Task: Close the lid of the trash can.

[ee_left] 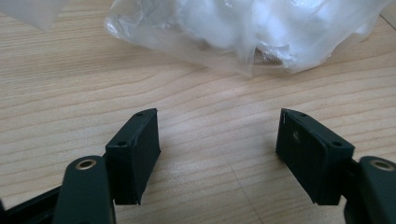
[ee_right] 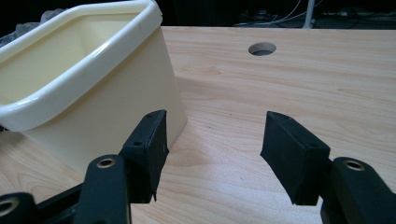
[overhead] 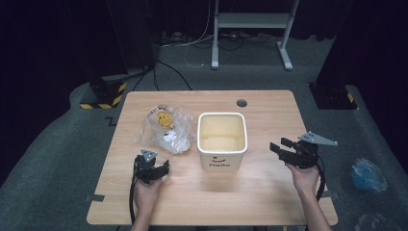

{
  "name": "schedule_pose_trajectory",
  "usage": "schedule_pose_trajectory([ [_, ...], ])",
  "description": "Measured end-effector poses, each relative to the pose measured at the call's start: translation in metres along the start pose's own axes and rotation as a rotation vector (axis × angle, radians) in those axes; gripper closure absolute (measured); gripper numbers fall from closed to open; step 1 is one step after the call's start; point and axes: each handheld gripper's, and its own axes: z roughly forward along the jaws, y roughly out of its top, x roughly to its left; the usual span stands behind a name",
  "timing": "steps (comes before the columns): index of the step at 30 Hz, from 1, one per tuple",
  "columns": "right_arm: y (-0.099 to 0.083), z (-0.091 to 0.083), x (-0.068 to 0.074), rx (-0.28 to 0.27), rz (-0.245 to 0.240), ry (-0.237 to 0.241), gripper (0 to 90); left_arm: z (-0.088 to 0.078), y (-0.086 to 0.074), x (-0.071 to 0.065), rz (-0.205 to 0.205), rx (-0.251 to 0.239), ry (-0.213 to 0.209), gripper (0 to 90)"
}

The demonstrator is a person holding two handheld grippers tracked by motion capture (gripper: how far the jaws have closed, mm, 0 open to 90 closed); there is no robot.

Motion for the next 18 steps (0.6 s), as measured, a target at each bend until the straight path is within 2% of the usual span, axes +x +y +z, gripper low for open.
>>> schedule_pose_trajectory([
  [18,-0.022,0.004,-0.006,0.026,0.016,-0.033,40.8,0.0,0.0,0.0,0.0,0.0,0.0,30.1],
])
